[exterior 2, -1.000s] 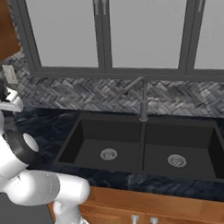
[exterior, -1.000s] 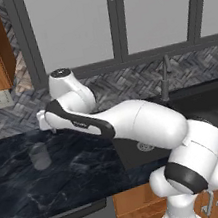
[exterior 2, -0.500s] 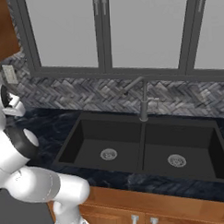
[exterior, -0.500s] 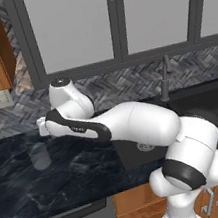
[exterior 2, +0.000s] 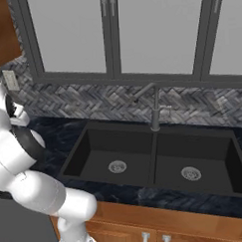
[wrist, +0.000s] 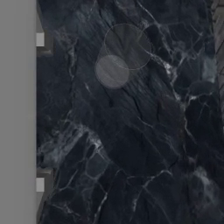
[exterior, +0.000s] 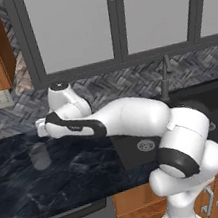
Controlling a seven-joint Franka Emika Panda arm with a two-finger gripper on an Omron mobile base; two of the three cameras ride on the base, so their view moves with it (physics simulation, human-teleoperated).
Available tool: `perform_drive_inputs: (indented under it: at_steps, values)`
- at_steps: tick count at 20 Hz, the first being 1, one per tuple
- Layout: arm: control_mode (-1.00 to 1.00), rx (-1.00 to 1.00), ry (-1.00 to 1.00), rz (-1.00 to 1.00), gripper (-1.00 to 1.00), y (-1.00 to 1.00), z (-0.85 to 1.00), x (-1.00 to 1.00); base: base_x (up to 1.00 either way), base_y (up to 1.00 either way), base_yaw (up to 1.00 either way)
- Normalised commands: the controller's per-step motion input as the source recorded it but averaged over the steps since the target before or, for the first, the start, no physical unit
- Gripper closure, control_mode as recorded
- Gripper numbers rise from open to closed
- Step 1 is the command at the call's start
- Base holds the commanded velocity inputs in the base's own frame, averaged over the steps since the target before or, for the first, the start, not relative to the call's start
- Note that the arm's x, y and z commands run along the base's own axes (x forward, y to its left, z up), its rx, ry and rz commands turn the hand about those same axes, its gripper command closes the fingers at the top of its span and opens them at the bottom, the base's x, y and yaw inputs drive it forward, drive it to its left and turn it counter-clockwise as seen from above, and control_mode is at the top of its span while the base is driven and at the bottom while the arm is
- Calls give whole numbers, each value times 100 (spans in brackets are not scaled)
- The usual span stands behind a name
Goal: Place the glass cup in the left basin and the tupperware in the right basin of the sink.
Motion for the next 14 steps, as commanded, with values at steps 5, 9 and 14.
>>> perform_drive_inputs:
  at_steps: [5,9,14]
  values:
    - [-100,0,1,0,-100,26,-9,20,0,0,0]
    - [-100,0,3,0,-100,23,-1,20,0,0,0]
    - [-100,0,2,0,-100,20,0,26,0,0,0]
